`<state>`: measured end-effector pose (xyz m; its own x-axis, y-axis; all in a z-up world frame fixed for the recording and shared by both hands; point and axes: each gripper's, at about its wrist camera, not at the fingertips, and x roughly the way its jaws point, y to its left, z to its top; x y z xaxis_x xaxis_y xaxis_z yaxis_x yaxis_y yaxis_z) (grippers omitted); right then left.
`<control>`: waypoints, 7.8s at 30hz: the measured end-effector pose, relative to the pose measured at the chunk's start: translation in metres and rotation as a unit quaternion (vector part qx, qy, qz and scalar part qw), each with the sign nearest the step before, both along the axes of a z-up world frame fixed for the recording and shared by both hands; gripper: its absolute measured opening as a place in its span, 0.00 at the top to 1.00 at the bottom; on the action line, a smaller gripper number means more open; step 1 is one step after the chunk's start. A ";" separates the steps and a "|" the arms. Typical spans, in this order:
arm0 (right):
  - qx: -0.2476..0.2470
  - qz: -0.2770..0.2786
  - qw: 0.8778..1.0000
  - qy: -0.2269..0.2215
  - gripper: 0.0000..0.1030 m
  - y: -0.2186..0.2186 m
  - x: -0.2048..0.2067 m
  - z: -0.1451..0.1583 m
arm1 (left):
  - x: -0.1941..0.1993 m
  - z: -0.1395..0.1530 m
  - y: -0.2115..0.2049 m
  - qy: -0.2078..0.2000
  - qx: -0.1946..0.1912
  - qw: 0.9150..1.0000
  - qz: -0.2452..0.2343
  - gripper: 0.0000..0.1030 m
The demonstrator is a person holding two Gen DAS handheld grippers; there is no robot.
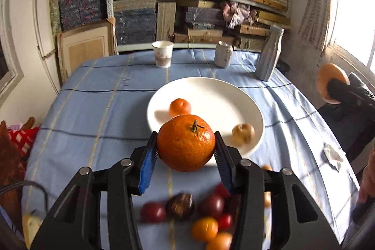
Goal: Organize fruits
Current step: 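Carry both fruits into the white bowl and open both tools, then move both tools back to the fruit cluster and grasp a red plum with the left tool, then grasp a red tomato with the right tool while the left holds the plum, then carry the tomato and plum into the white bowl and open both tools, then withdraw both tools and grasp a dark mangosteen with the left tool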
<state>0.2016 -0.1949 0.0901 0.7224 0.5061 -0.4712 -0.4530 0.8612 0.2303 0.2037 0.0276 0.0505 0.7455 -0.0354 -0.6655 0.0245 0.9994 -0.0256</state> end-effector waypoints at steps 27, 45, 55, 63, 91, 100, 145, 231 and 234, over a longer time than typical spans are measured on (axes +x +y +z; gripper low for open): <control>0.016 -0.009 0.998 -0.063 0.26 0.007 0.003 -0.012 | 0.024 -0.019 0.024 -0.014 -0.024 0.999 0.035 0.07; 0.026 -0.095 0.994 0.047 0.14 -0.059 -0.054 -0.123 | -0.073 -0.086 0.054 0.028 0.026 0.994 0.099 0.06; 0.029 -0.101 0.992 0.064 0.12 -0.061 -0.053 -0.130 | -0.066 -0.097 0.057 0.052 0.024 0.993 0.102 0.07; 0.029 -0.107 0.991 0.079 0.12 -0.063 -0.050 -0.133 | -0.063 -0.101 0.058 0.061 -0.003 0.995 0.077 0.31; 0.060 -0.072 0.981 0.168 0.35 -0.068 -0.020 -0.159 | -0.057 -0.107 0.061 0.082 -0.022 0.994 0.067 0.64; 0.060 -0.066 0.974 0.207 0.61 -0.065 -0.006 -0.172 | -0.056 -0.108 0.060 0.084 -0.019 0.994 0.067 0.64; 0.049 -0.038 0.993 0.097 0.73 -0.053 0.007 -0.081 | -0.024 -0.038 0.038 0.022 0.004 0.999 0.034 0.65; 0.079 -0.089 0.987 0.108 0.08 -0.063 -0.025 -0.132 | -0.024 -0.101 0.066 0.087 0.045 0.991 0.090 0.06; 0.075 -0.086 0.988 0.105 0.08 -0.062 -0.026 -0.131 | -0.031 -0.103 0.060 0.088 0.044 0.993 0.067 0.06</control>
<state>0.1758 -0.2568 -0.0413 0.6983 0.4599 -0.5485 -0.2325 0.8705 0.4338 0.1730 0.0876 -0.0529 0.6119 0.1197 -0.7818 -0.1058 0.9920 0.0691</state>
